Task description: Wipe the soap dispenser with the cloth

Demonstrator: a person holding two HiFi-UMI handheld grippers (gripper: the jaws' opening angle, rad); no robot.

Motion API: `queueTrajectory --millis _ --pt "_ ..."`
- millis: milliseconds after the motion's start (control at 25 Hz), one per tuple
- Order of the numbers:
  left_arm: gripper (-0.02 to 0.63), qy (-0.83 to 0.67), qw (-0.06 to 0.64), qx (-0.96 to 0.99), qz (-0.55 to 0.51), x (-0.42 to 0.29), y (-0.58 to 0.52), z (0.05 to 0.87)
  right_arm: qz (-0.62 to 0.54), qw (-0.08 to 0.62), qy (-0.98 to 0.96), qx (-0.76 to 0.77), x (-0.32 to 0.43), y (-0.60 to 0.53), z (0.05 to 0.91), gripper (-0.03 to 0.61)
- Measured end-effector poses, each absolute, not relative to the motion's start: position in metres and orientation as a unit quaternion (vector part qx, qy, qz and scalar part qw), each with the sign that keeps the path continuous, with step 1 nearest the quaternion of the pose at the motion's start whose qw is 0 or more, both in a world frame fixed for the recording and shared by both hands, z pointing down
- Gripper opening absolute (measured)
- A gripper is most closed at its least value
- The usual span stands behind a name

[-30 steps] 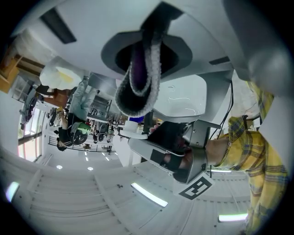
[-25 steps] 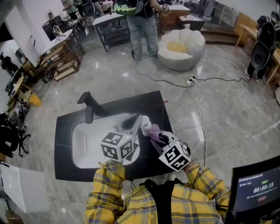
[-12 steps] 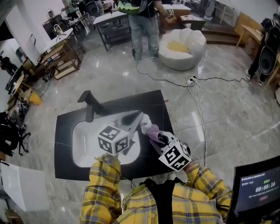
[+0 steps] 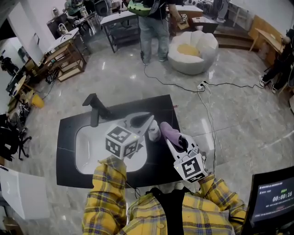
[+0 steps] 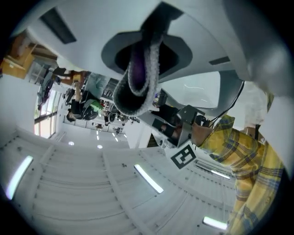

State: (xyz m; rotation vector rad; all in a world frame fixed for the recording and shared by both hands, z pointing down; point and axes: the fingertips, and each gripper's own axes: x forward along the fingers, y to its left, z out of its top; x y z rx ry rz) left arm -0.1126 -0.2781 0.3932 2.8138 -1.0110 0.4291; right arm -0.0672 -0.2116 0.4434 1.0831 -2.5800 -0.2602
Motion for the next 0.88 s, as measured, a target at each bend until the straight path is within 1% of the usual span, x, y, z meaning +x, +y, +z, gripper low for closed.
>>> queueTrajectory --millis 80,200,680,880 --pt "0.006 -0.329 0.065 0.930 0.152 -0.111 -0.277 0.399 -0.139 0.153 -0.903 0.378 -0.074 -0.208 0.431 0.048" --pt "0.006 -0.325 0.081 0.931 0.143 -0.111 -0.276 0.401 -0.180 0.159 -0.903 0.356 -0.088 -0.204 0.429 0.048" --pt "0.005 -0.333 0.091 0.930 0.123 -0.117 -0.275 0.399 -0.222 0.214 -0.906 0.290 -0.134 -0.201 0.453 0.048" --pt "0.005 -0.337 0.096 0.929 0.117 -0.118 -0.276 0.398 -0.215 0.226 -0.909 0.275 -0.143 -0.199 0.459 0.048"
